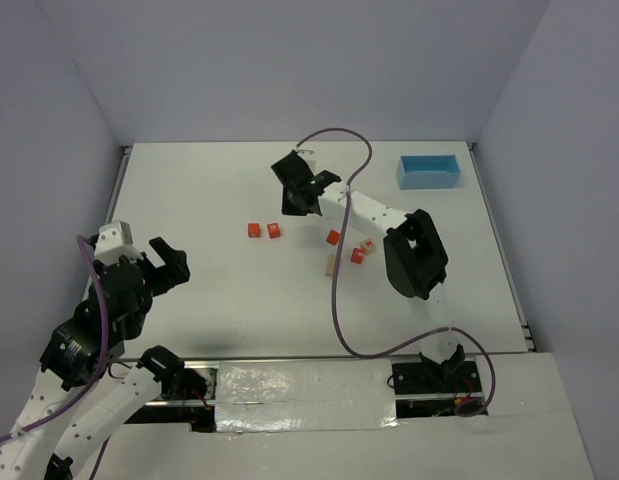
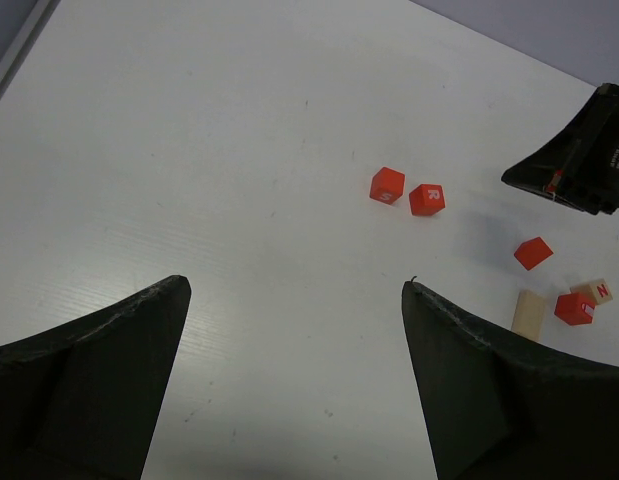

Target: Build the wood block tower

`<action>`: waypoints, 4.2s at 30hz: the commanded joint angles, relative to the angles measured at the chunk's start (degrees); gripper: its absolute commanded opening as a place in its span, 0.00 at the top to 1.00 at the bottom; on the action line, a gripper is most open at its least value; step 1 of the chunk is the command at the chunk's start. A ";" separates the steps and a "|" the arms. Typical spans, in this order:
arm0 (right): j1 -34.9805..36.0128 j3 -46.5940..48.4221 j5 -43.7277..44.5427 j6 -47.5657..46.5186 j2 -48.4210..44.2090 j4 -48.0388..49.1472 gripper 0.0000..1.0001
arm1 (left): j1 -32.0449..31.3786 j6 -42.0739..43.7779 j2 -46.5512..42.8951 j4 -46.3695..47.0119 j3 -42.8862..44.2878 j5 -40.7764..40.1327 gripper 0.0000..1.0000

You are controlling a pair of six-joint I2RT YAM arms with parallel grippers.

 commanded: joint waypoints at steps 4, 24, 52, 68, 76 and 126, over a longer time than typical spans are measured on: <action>-0.71 8.89 -0.15 -4.59 10.53 -5.58 0.99 | 0.25 1.26 -0.18 2.03 -0.14 0.00 0.00; 0.25 13.21 -9.37 -3.71 16.44 -1.29 1.00 | 0.25 1.53 -0.27 2.12 -0.22 0.17 0.00; 0.70 14.09 -10.87 2.88 17.05 -1.20 1.00 | 0.25 1.61 -0.71 2.21 -0.31 0.35 0.00; 0.70 14.26 -10.26 4.55 16.79 -1.19 1.00 | 0.25 1.70 -0.71 2.39 -0.31 0.52 0.00; 0.61 6.73 -7.09 5.69 8.82 1.43 0.98 | 0.25 1.79 -0.27 2.39 -0.40 0.70 0.01; -12.40 -38.03 3.63 3.23 -19.95 2.84 0.40 | 0.25 6.01 8.87 5.73 -0.93 8.96 0.00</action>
